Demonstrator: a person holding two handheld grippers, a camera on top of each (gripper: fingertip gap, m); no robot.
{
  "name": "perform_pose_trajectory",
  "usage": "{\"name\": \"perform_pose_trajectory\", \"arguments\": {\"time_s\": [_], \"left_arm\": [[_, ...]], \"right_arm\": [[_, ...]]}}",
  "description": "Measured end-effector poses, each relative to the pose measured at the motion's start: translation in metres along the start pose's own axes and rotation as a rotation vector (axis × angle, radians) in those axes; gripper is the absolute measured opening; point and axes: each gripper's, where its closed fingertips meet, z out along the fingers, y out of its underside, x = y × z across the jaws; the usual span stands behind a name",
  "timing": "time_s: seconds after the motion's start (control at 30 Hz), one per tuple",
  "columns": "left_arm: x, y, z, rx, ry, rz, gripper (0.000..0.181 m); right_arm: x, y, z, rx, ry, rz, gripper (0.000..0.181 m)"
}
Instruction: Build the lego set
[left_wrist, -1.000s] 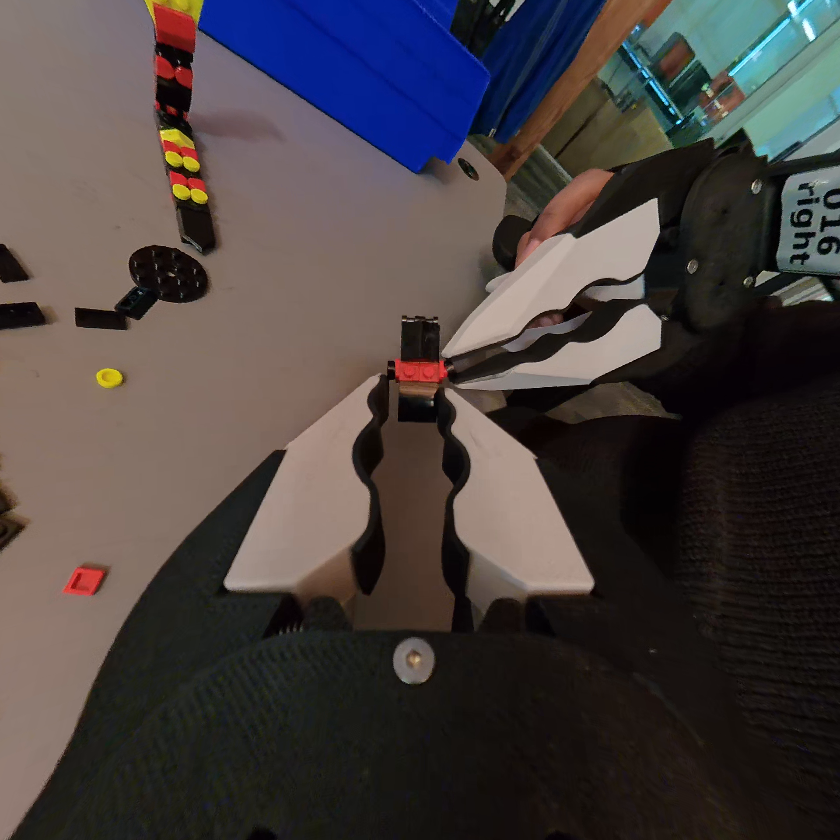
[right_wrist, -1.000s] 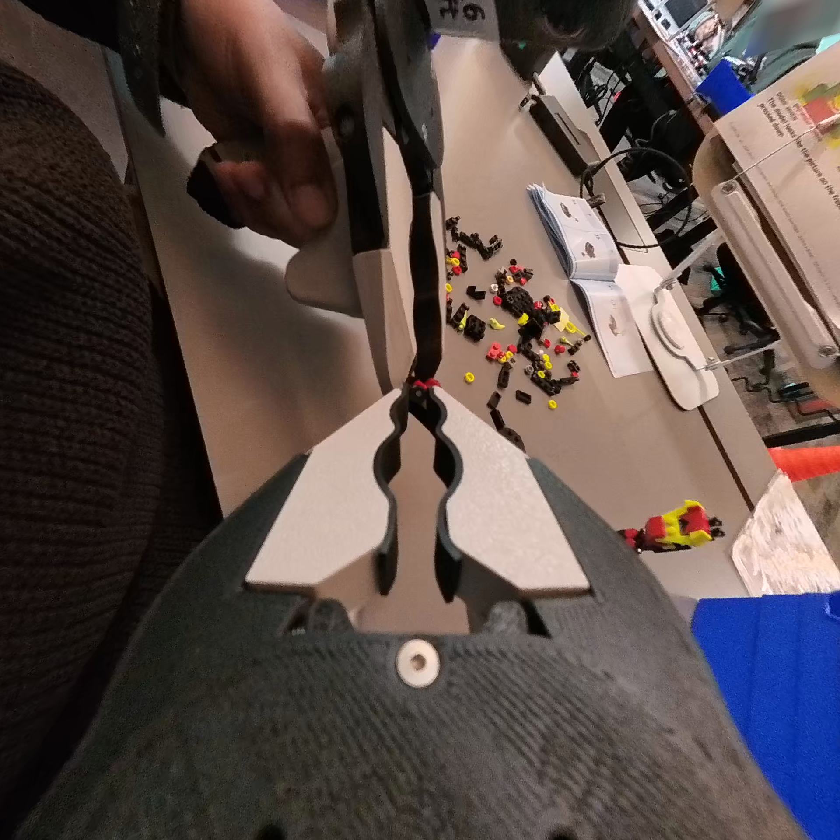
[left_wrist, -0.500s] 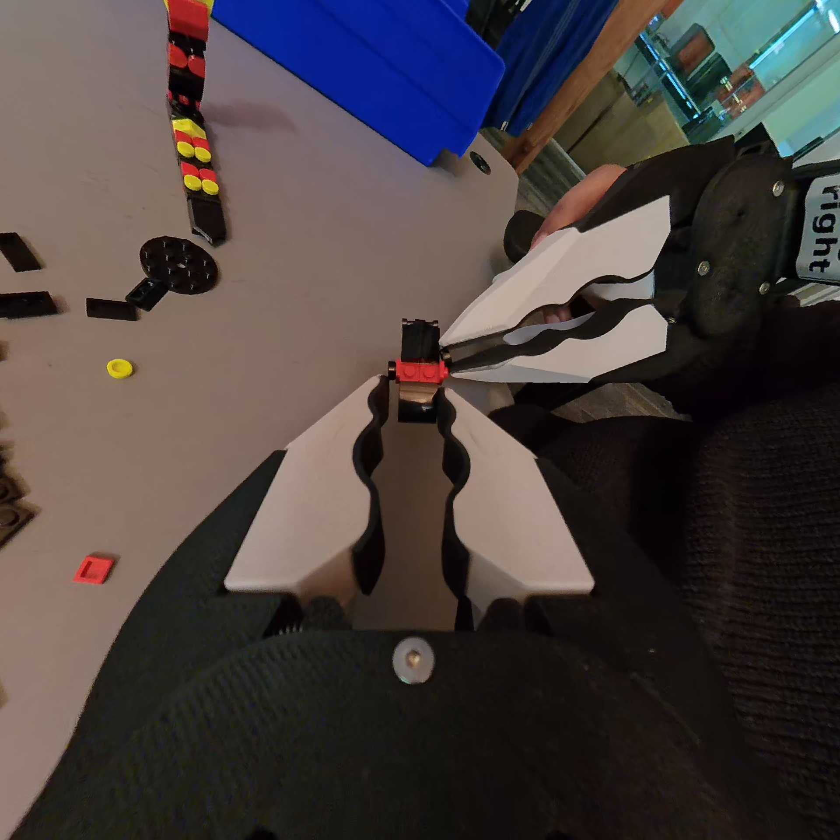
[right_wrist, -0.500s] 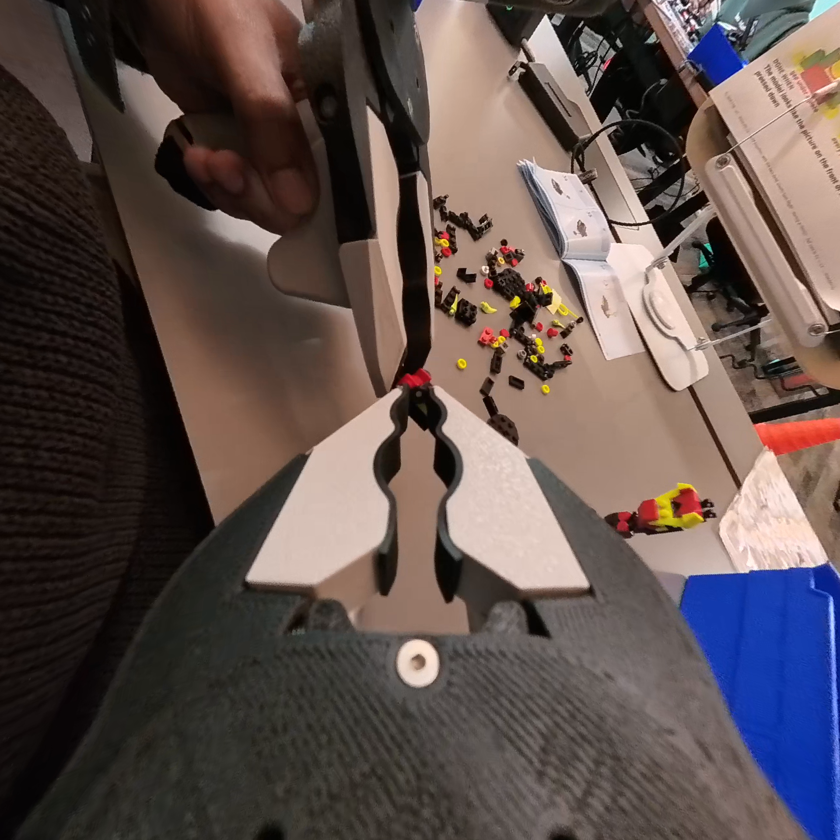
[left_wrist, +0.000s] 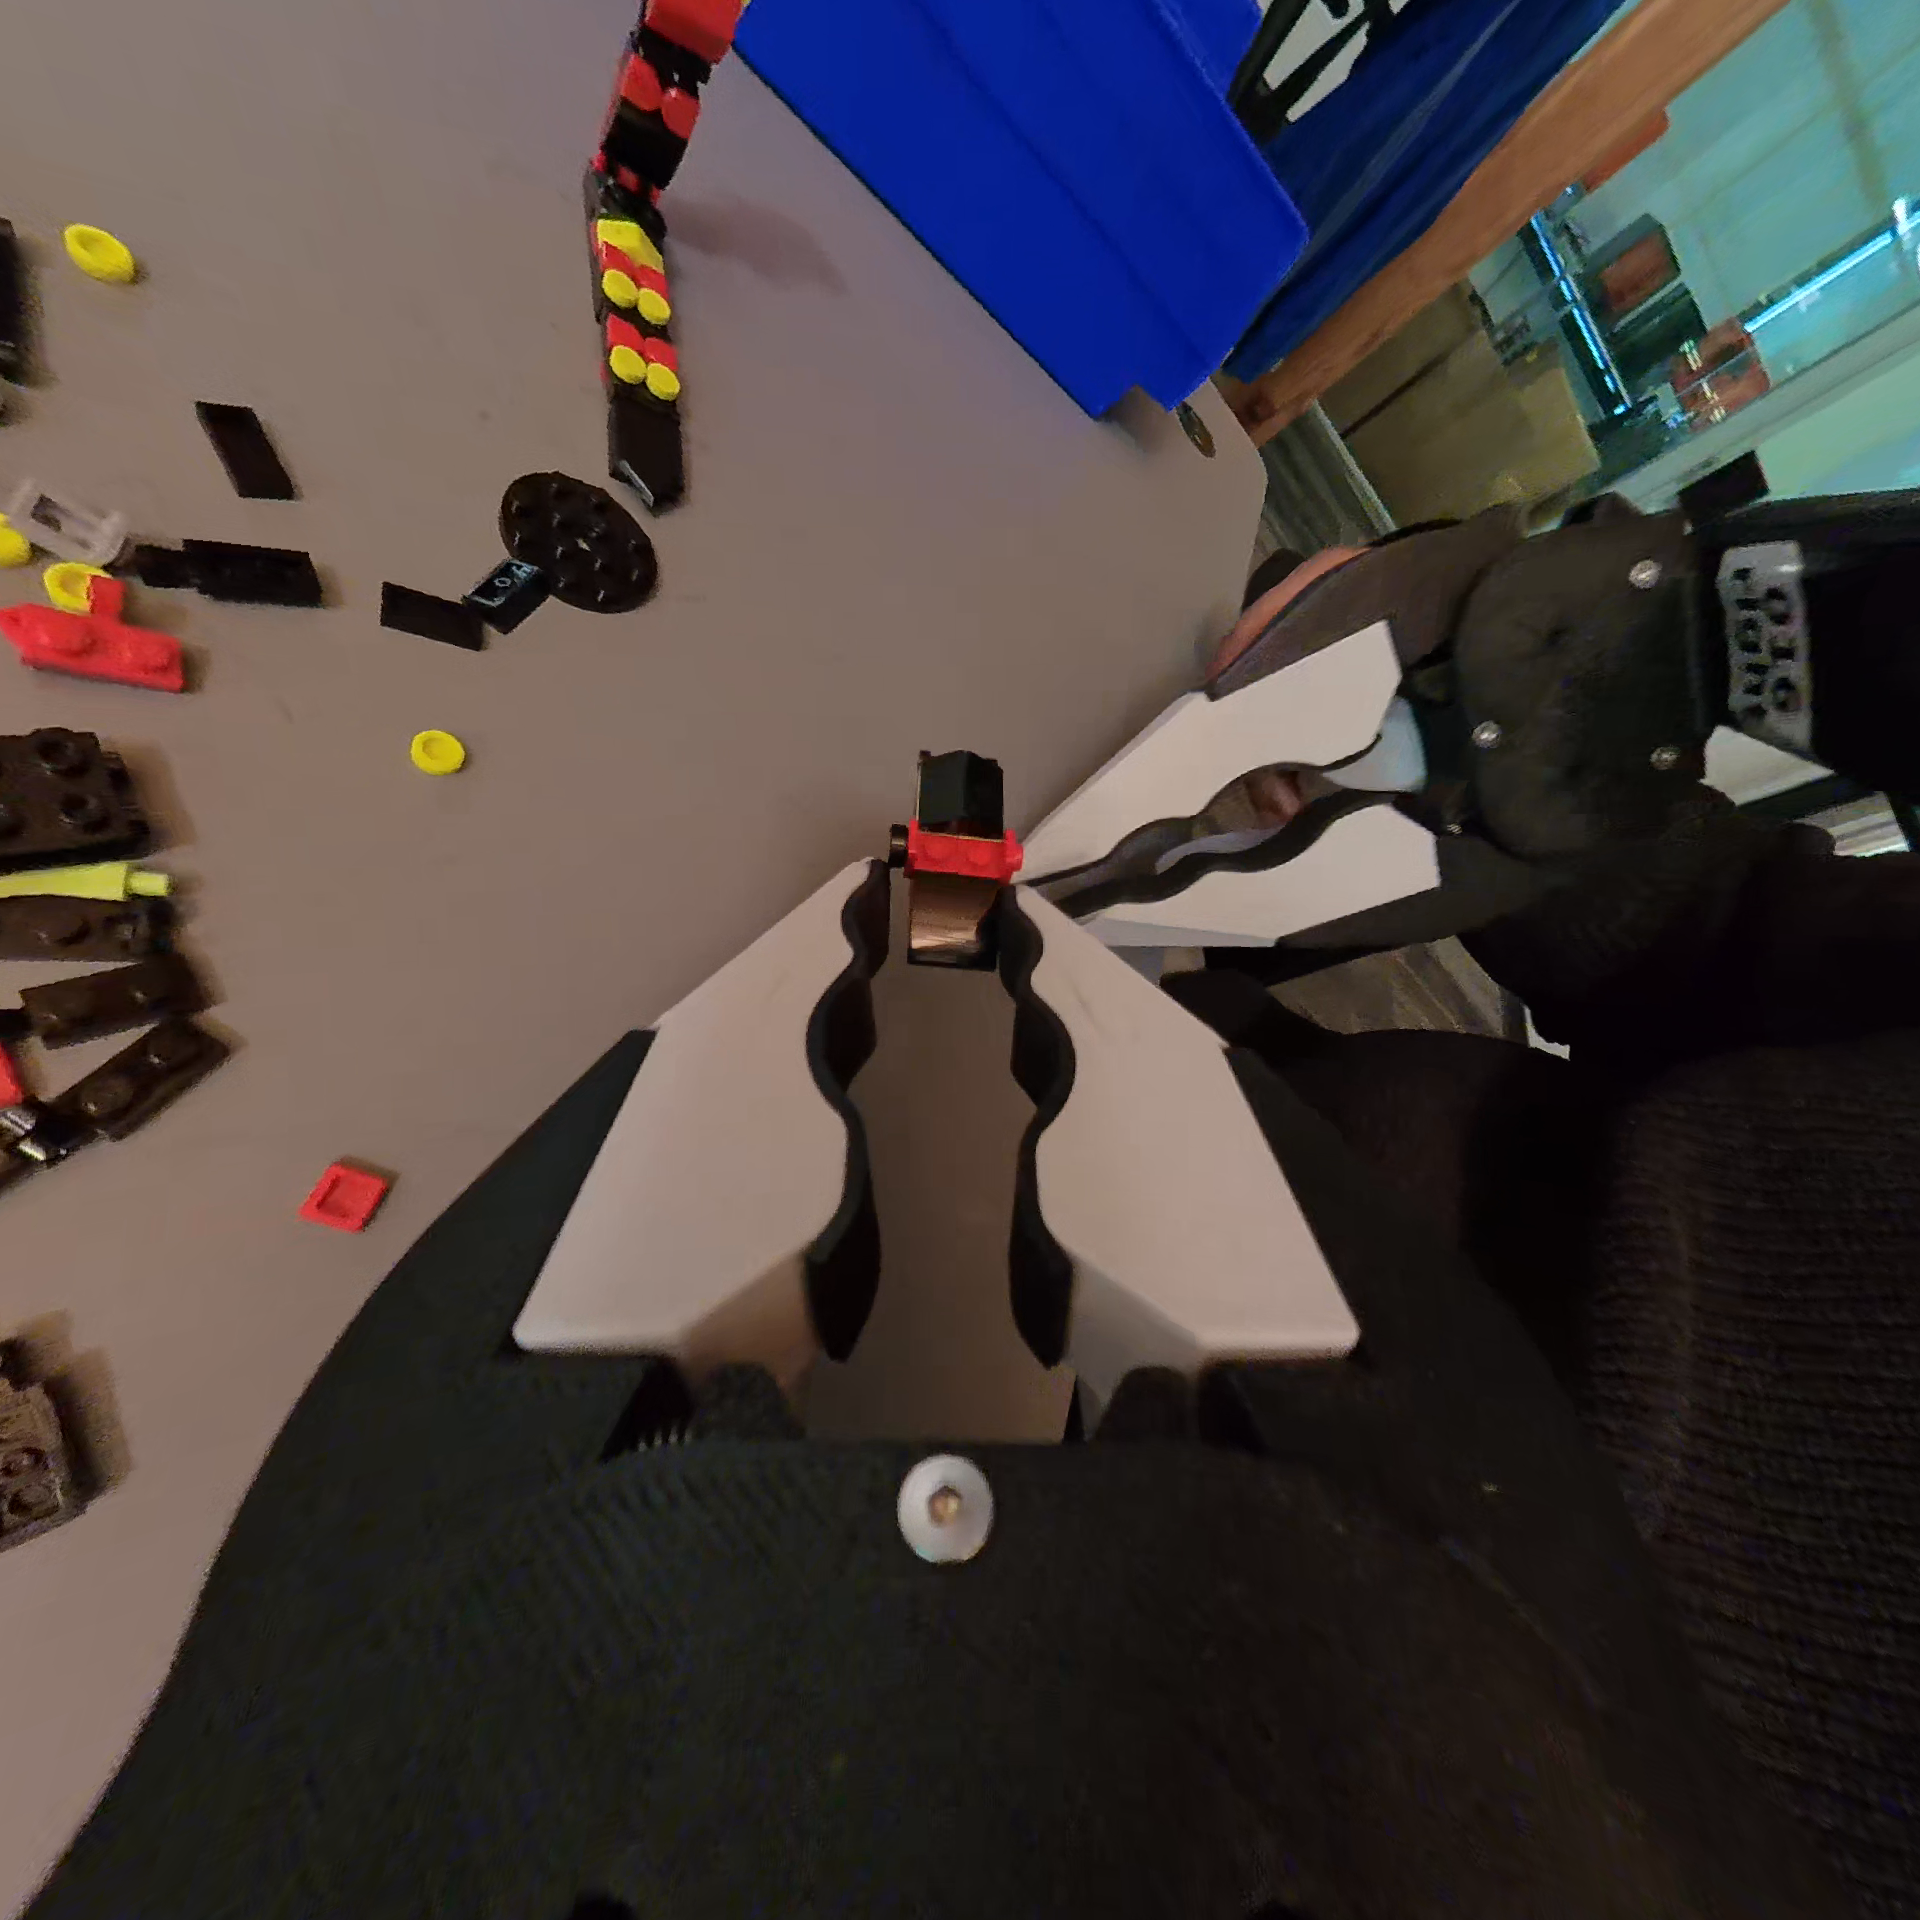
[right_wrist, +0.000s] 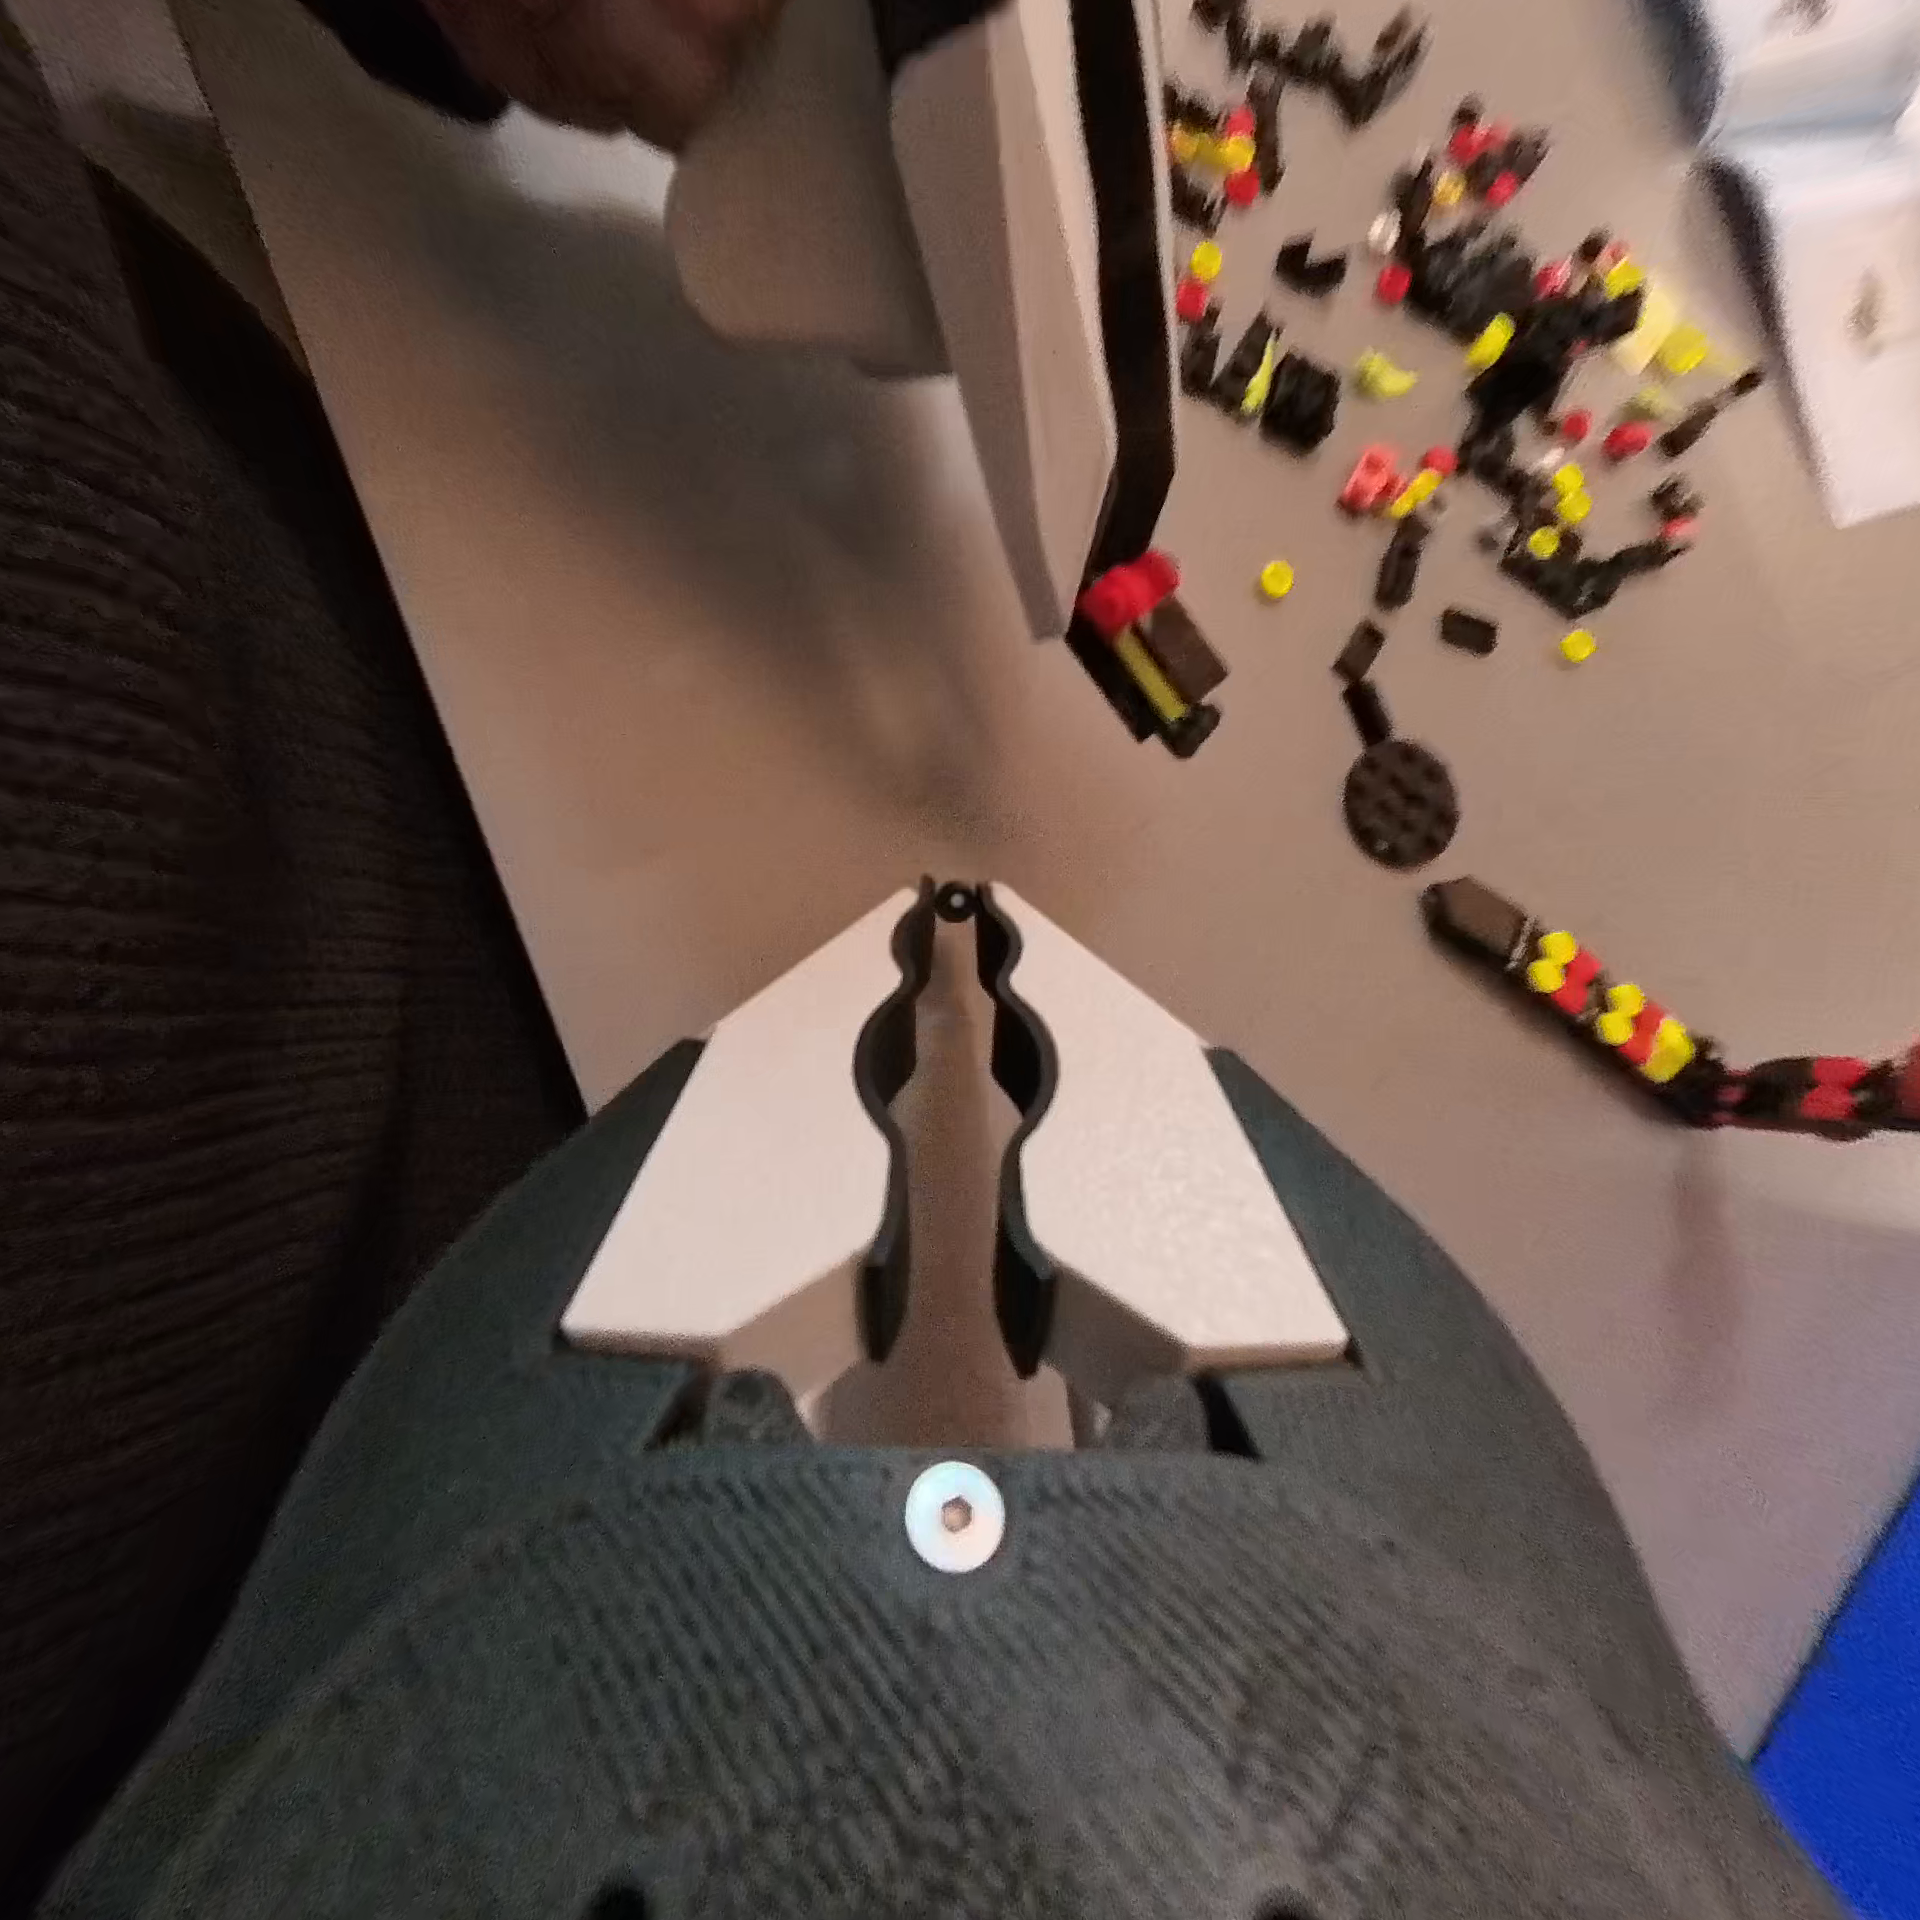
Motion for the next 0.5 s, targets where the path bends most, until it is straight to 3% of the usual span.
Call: {"name": "perform_pose_trajectory", "arguments": {"time_s": [0.17,0.5], "left_arm": [[-0.0016,-0.0006,-0.0009,0.002,0.016,-0.026,0.018],[-0.0012,0.0013,0.0002,-0.009,0.012,-0.012,0.018]], "right_arm": [[-0.0033,0.0124,0.0073,-0.059,-0.037,0.042,0.005],[-0.0051,0.0094,0.0075,-0.024,-0.080,0.102,0.006]]}}
